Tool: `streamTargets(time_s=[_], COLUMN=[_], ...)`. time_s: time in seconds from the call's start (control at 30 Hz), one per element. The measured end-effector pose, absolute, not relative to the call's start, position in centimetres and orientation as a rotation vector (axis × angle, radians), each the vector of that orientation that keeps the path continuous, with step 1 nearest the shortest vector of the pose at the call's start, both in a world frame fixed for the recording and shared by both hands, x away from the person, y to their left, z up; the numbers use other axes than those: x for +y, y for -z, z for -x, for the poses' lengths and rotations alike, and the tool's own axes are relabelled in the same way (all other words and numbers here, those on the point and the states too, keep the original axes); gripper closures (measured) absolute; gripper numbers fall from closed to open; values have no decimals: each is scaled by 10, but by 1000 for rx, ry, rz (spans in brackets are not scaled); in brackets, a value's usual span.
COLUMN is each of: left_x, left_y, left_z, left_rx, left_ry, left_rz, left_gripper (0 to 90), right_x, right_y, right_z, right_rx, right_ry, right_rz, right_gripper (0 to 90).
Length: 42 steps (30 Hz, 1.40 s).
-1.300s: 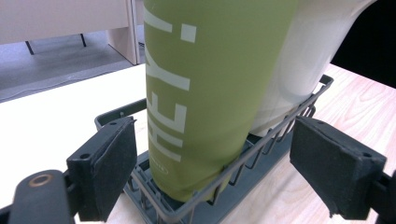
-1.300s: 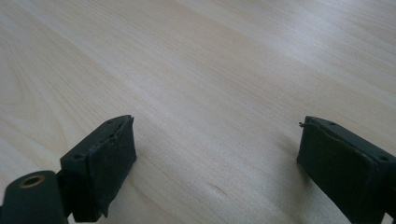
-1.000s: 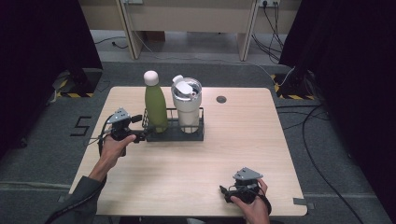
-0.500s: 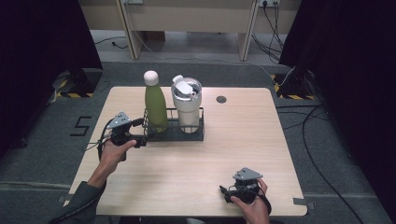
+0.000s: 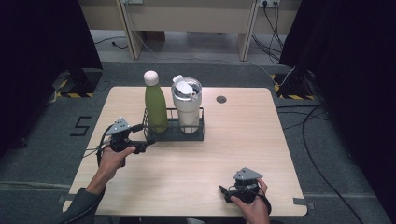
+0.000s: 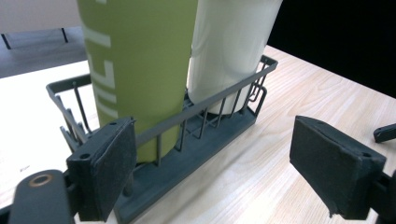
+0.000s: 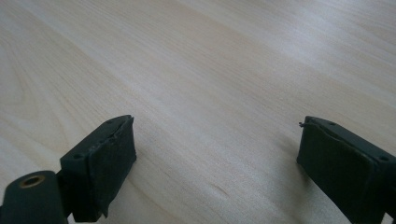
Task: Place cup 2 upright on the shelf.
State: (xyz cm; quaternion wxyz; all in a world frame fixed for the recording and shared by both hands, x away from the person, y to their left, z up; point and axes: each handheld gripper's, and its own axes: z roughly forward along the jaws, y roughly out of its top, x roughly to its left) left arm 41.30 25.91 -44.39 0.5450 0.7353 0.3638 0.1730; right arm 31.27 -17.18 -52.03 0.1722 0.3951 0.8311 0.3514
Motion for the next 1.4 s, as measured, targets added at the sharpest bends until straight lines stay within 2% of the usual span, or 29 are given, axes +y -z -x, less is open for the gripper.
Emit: streamTargets(time_s=[0.9,1.4], left_x=[265,256], left_y=[470,498], left_z=[-385,-362], left_rx=[870,851], left_ry=[-410,-407], left_rz=[-1775,-1873], left_gripper=[147,148], right_x=[-172,-171], right_y=[520,520], right_z=[-313,-313], right_rx=[2362,2363], right_ry=[-998,-999], right_rz=[-1117,-1112], right_gripper=[116,116])
